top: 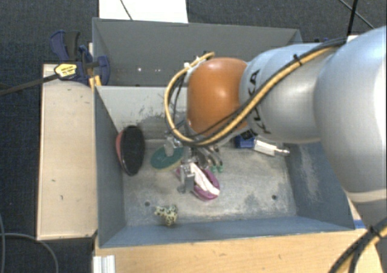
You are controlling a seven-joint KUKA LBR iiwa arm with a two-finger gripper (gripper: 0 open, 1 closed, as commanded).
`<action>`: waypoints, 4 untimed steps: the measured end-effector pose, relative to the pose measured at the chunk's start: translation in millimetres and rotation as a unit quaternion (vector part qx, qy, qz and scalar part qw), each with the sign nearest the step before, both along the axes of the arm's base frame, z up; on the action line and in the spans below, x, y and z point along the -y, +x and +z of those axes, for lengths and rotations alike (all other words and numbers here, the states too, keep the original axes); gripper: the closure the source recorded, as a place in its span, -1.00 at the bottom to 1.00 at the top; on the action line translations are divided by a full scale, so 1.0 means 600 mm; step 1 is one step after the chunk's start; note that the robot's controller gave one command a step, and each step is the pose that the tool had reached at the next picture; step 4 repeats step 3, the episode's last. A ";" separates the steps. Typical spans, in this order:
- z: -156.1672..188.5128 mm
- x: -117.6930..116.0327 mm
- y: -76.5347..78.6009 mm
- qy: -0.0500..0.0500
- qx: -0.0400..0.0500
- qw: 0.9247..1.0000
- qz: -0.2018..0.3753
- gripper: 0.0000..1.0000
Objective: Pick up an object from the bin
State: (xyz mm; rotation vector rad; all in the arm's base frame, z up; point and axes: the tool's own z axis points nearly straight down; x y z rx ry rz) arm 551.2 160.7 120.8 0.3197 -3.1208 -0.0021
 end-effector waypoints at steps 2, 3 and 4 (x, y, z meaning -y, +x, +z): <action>-0.076 0.006 0.032 0.003 0.009 0.992 -0.126 1.00; 0.146 0.027 0.000 0.001 0.007 0.991 -0.133 1.00; 0.146 0.027 0.000 0.001 0.007 0.991 -0.133 1.00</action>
Offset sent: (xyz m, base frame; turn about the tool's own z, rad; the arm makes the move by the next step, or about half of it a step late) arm 0.0148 -0.0059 -0.0508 0.2514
